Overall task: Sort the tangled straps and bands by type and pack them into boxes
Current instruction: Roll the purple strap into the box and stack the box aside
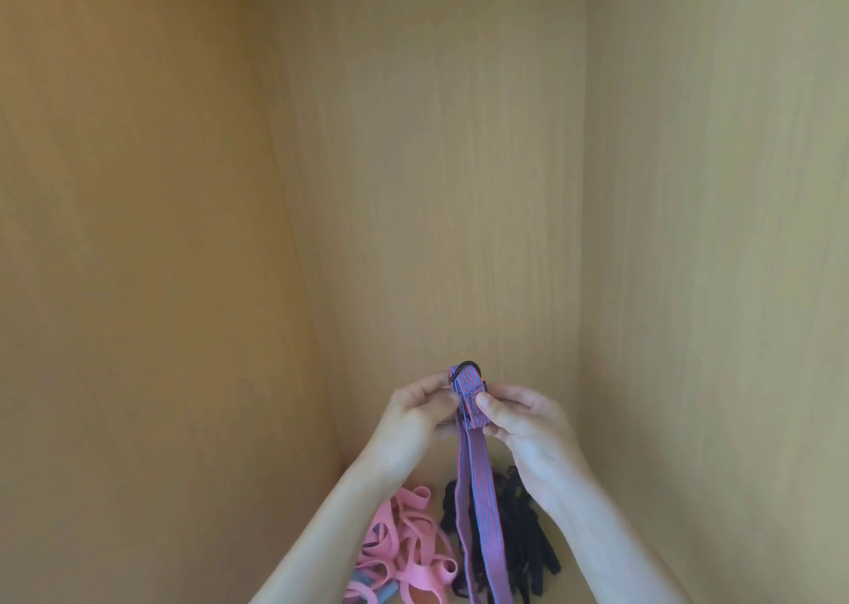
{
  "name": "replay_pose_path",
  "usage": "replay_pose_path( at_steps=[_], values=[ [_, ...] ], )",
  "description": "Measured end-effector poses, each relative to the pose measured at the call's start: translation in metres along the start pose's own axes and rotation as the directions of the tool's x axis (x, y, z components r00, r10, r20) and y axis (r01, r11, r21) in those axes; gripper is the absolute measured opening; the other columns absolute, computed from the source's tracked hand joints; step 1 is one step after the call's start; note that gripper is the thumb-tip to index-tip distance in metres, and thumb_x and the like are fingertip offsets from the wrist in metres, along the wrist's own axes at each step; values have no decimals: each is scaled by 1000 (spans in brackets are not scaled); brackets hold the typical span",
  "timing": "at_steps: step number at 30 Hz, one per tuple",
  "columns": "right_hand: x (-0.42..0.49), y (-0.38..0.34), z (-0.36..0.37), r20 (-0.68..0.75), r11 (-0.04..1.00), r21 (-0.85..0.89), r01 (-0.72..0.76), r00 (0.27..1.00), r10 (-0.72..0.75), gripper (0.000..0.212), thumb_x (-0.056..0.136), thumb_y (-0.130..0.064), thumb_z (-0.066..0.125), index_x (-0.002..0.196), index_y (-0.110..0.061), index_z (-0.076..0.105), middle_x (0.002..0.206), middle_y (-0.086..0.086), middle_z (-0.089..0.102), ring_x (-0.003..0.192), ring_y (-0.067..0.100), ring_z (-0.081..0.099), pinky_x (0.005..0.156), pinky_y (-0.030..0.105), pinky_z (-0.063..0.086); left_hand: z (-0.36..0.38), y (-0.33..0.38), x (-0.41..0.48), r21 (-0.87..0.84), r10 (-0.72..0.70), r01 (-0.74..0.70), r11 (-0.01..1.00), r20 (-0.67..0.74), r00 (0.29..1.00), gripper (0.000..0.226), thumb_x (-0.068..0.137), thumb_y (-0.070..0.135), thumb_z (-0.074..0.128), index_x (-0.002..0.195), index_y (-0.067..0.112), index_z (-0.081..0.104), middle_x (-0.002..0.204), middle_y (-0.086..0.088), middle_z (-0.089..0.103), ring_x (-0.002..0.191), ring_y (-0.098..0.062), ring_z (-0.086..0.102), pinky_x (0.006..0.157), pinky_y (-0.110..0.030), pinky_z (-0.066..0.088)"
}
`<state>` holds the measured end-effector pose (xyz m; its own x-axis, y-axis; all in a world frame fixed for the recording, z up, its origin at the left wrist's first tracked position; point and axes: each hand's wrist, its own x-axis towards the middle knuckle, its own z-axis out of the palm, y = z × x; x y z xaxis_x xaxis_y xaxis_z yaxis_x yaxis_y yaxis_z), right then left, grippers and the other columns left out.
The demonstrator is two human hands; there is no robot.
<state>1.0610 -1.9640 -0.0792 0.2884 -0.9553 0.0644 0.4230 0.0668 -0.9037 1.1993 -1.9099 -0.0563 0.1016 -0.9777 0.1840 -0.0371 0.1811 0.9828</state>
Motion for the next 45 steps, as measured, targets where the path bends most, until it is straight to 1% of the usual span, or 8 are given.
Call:
replay_pose_path(
  at_steps=[5, 12, 16, 19, 22, 28, 39, 45],
  values=[
    [2, -6, 1, -18, 997, -44, 70, 997, -71, 9, 84, 4, 74, 90, 0, 68, 81, 12, 75, 71, 19, 70, 69, 27, 53, 4, -5, -1, 110, 64, -67, 992, 35, 997, 45, 97, -3, 58, 133, 24, 53, 120, -13, 68, 104, -26, 70, 96, -48, 55],
    [7, -12, 6, -1, 967, -196, 164, 986, -168, 13, 82, 10, 74, 89, 2, 67, 77, 11, 70, 59, 9, 64, 56, 14, 49, 9, -12, 7, 191, 144, -149, 970, 43, 989, 40, 104, -4, 40, 135, 22, 46, 106, -2, 60, 93, -15, 57, 93, -28, 50],
    [9, -16, 8, 63, 947, -274, 167, 986, -156, 44, 79, 12, 75, 116, -6, 60, 101, 7, 65, 67, 10, 60, 60, 12, 48, 10, -18, 12, 161, 69, -80, 984, 75, 995, 45, 95, 12, 41, 134, 30, 52, 83, 14, 60, 72, -7, 47, 70, -18, 44],
    [10, -18, 7, 149, 930, -335, 154, 983, -109, 35, 82, 11, 74, 112, -4, 65, 92, 5, 68, 62, 2, 63, 59, 11, 46, 7, -21, 16, 189, 4, -12, 982, 41, 999, 51, 79, 22, 40, 125, 42, 48, 71, 12, 56, 64, -8, 46, 63, -22, 42],
    [12, -17, 10, 161, 912, -379, 156, 982, -101, 29, 82, 12, 74, 94, -13, 66, 84, 4, 68, 61, 4, 62, 58, 14, 47, 4, -23, 16, 213, -45, 34, 977, 46, 998, 58, 76, 22, 41, 132, 35, 36, 70, 3, 52, 59, -10, 47, 60, -25, 44],
    [12, -13, 9, 122, 913, -379, 153, 986, -114, 24, 86, 12, 69, 92, -11, 67, 82, 6, 69, 55, 4, 63, 52, 18, 49, -4, -26, 9, 42, -130, 125, 991, 130, 983, 42, 84, 22, 56, 117, -4, 56, 86, -13, 67, 65, -21, 62, 68, -30, 51],
    [14, -10, 4, 156, 818, -449, 358, 934, -323, 40, 83, 9, 73, 95, -28, 68, 88, -6, 74, 74, 10, 65, 69, 13, 51, -8, -30, 1, 190, -173, 156, 969, 78, 982, 22, 106, 6, 42, 112, -4, 60, 72, -6, 63, 57, -16, 62, 59, -21, 51],
    [10, 3, 5, 233, 615, -571, 543, 826, -513, 48, 80, -2, 78, 98, -45, 65, 90, -21, 72, 81, 3, 68, 76, 8, 45, -6, -26, -2, 42, -172, 170, 985, 62, 983, 10, 85, 7, 58, 95, 7, 59, 75, -7, 60, 62, -20, 57, 65, -25, 49]
  ],
)
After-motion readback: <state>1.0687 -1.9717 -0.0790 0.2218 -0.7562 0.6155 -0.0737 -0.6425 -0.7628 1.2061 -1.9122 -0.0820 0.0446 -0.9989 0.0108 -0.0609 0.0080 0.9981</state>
